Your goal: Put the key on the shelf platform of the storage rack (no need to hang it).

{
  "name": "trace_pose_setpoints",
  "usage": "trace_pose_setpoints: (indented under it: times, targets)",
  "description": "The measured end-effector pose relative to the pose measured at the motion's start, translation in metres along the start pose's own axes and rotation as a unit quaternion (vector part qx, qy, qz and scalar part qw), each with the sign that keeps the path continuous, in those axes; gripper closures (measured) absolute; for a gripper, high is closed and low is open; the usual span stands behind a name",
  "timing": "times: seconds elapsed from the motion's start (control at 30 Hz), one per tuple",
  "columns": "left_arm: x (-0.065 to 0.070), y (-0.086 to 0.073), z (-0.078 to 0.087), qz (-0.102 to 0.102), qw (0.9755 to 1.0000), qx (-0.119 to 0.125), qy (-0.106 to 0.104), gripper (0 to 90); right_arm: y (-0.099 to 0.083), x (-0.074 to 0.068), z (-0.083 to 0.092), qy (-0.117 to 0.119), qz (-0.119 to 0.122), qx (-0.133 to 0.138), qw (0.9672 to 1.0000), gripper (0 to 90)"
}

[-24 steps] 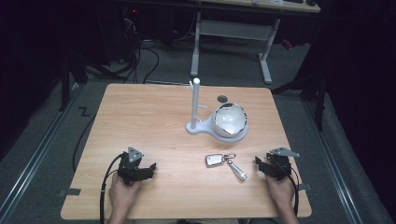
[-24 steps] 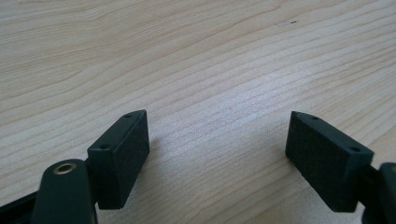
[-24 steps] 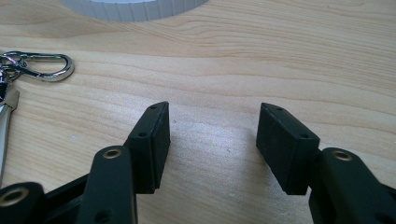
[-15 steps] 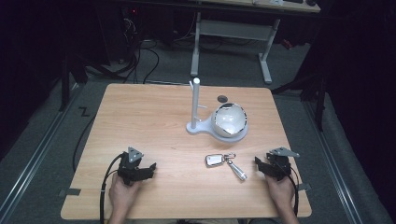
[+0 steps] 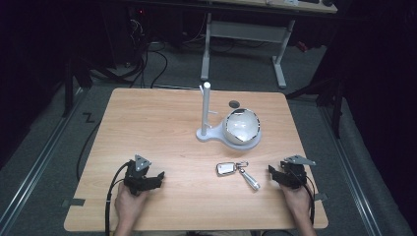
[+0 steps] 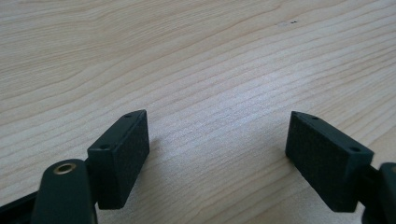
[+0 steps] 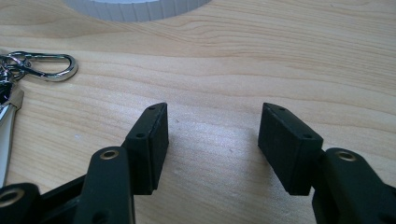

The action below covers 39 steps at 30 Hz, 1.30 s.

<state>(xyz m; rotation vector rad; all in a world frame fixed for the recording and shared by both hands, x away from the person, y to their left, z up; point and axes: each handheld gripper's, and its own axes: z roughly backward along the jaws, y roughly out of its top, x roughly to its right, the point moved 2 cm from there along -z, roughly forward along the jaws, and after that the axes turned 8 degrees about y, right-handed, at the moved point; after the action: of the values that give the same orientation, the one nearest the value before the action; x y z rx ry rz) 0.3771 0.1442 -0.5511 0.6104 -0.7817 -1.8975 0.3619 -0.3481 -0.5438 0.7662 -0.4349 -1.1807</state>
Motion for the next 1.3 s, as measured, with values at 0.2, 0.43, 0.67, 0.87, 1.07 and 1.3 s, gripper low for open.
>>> trace_pose_setpoints:
  times: [0.2,0.43,0.67,0.87,1.07,1.3]
  targets:
    - [0.0,0.0,0.0,0.0,1.0,0.0,0.0,21.9,0.0,0.0,0.0,-0.003,-0.001,0.0,1.0,43.0]
    - [0.0,0.0,0.0,0.0,1.0,0.0,0.0,21.9,0.0,0.001,0.0,-0.005,-0.009,0.002,0.9999,43.1]
    - [0.0,0.0,0.0,0.0,1.0,0.0,0.0,21.9,0.001,-0.001,0.007,-0.002,-0.01,0.004,0.9999,44.3]
    - [0.0,0.0,0.0,0.0,1.0,0.0,0.0,21.9,0.001,-0.004,0.013,0.008,-0.014,0.003,0.9999,44.7]
    - [0.0,0.0,0.0,0.0,1.0,0.0,0.0,21.9,0.003,-0.01,0.021,0.02,-0.012,0.001,0.9997,46.1]
    - [0.0,0.0,0.0,0.001,1.0,0.0,0.0,21.9,0.006,-0.024,0.029,0.05,-0.002,0.003,0.9988,46.5]
